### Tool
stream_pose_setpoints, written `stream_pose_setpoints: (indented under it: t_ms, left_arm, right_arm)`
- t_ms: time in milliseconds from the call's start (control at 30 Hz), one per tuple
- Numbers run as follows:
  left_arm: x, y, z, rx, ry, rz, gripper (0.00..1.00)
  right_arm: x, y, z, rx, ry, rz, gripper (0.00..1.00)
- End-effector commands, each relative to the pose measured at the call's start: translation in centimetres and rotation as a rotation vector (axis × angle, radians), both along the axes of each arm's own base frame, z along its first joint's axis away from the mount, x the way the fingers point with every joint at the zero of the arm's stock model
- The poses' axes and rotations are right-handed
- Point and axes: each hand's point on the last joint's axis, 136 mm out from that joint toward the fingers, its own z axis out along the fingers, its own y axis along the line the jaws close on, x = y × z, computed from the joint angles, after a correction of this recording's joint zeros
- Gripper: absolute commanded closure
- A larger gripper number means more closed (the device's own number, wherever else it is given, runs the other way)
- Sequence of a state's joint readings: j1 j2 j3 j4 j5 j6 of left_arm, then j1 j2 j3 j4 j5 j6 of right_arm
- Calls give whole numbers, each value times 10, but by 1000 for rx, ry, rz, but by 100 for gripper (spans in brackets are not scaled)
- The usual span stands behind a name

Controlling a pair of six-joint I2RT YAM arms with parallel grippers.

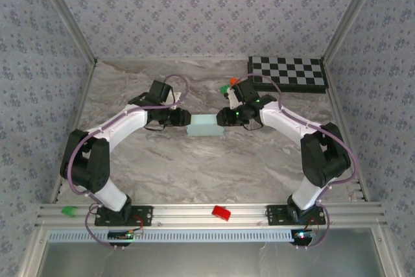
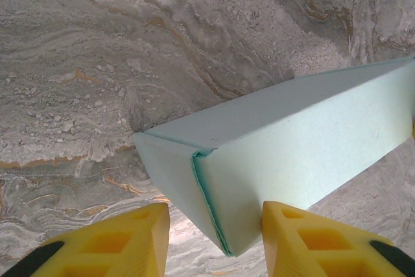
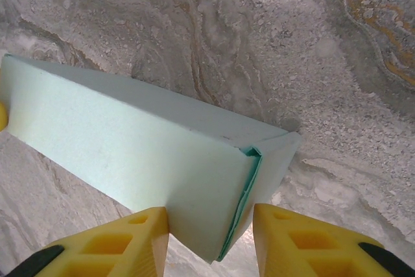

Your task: Fold the paper box

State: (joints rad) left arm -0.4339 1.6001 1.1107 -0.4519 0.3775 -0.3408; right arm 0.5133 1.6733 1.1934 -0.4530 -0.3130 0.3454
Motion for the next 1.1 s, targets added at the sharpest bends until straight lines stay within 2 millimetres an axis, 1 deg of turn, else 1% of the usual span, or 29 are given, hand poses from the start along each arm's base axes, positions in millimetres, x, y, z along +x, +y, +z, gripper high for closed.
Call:
stream_pose_setpoints:
  t_ms: [0, 167, 233, 333, 400, 500, 567, 633, 667, 700, 767, 867, 967, 1067]
  left_arm:
    - [-12, 6, -4, 54, 42, -20, 58]
    - [2, -3, 27, 14, -31, -33, 54]
    - [7, -4, 37, 13, -61, -39, 49]
    - [14, -2, 51, 27, -124, -50, 39]
    - [17, -2, 60, 45, -179, -82, 31]
    - [18, -6, 69, 109, -279, -173, 21]
    - [15, -14, 72, 162, -341, -279, 19]
    - [11, -22, 72, 218, -388, -389, 17]
    - [9, -26, 69, 253, -413, -452, 16]
    - [10, -30, 67, 298, -449, -501, 15]
    - [9, -36, 61, 371, -496, -606, 14]
    - [0, -49, 53, 355, -554, -802, 14]
    - [-13, -60, 40, 317, -591, -996, 14]
    - [-14, -62, 29, 317, -563, -1093, 14]
  right_arm:
    - [-9, -20, -24, -144, 73, -13, 60]
    - [2, -8, 5, -71, 21, 3, 58]
    - [5, -6, 14, -50, 4, 5, 56]
    - [9, -4, 29, -19, -26, 7, 51]
    - [10, -6, 36, -1, -47, 3, 48]
    - [11, -16, 42, 0, -73, -18, 46]
    - [12, -26, 43, -8, -89, -45, 46]
    - [11, -38, 43, -11, -98, -72, 46]
    - [12, -43, 48, -6, -112, -87, 46]
    - [5, -51, 36, -21, -85, -98, 46]
    - [3, -63, 33, -25, -80, -125, 46]
    - [-3, -77, 25, -36, -61, -151, 45]
    - [-8, -86, 20, -42, -48, -170, 45]
    - [-12, -91, 17, -44, -42, -184, 45]
